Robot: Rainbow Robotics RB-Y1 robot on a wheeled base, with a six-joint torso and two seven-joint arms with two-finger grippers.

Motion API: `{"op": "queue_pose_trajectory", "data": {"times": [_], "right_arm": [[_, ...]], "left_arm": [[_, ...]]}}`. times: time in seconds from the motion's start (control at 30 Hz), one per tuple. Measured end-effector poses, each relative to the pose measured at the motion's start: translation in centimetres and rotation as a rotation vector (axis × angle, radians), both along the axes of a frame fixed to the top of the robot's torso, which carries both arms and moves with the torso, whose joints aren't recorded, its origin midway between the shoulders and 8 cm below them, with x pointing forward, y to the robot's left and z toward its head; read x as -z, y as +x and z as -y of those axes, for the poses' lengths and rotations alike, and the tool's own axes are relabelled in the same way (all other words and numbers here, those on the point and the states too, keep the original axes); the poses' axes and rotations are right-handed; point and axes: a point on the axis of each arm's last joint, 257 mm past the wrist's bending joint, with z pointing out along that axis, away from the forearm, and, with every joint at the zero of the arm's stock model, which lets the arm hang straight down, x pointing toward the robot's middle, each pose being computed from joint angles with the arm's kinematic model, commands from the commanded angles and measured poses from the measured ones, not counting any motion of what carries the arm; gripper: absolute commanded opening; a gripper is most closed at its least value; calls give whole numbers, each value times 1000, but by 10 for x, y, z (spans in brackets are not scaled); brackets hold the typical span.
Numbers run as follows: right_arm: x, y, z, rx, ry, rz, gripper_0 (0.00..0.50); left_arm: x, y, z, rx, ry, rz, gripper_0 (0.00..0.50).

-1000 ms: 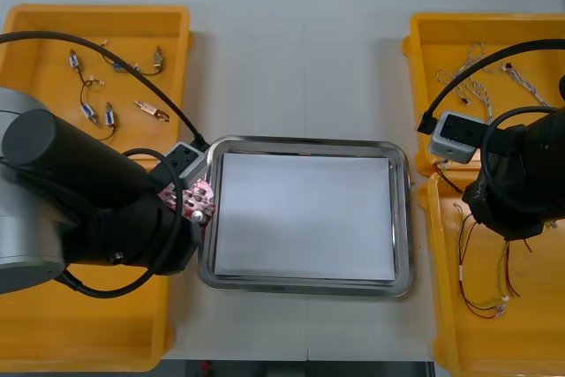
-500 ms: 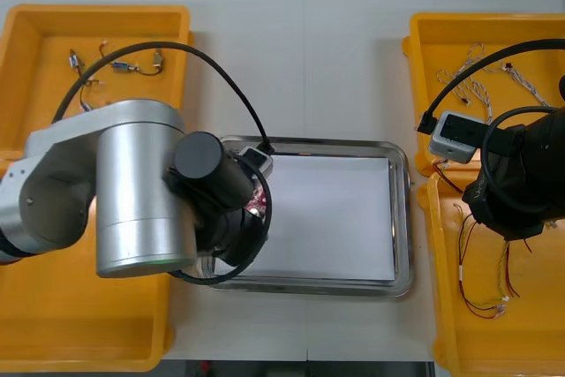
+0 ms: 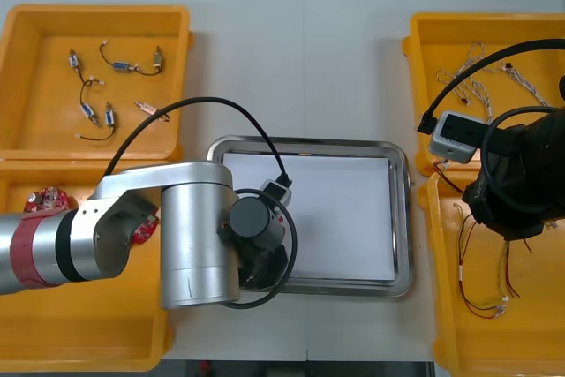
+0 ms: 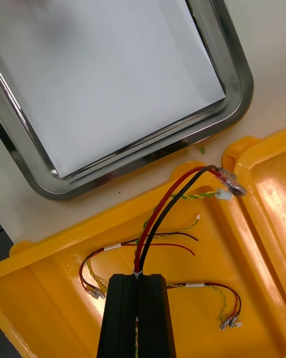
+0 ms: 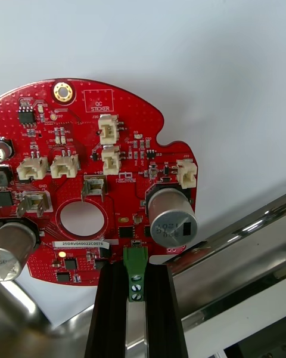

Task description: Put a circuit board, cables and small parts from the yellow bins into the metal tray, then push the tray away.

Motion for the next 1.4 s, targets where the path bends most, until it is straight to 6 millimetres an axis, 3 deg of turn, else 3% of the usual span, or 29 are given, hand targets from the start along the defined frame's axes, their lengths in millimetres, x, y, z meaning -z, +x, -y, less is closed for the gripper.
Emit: {"op": "queue_pose_trajectory", "data": {"times": [0.4, 0.43, 0.47, 0.53, 0.57, 0.63, 1.13, 1.27, 1.4], "right_arm": [[0, 0, 0, 0, 0, 0, 0], [0, 0, 0, 0, 0, 0, 0], [0, 0, 0, 0, 0, 0, 0], [0, 0, 0, 0, 0, 0, 0], [0, 0, 0, 0, 0, 0, 0], [0, 0, 0, 0, 0, 0, 0], [0, 0, -1, -2, 5, 2, 0], [-1, 1, -5, -12, 9, 4, 0], [1, -1, -14, -48, -7, -1, 0]], "left_arm": [[10, -5, 1, 24, 10, 4, 3], [10, -5, 1, 24, 10, 4, 76], [10, -5, 1, 24, 10, 5, 203], [10, -4, 1, 24, 10, 7, 386], [10, -4, 1, 24, 10, 8, 452], [10, -3, 1, 23, 11, 13, 500], [5, -3, 3, 15, -5, 3, 500], [-15, 2, 3, -11, -45, -7, 500], [-43, 11, -13, -64, -53, 6, 500]]}}
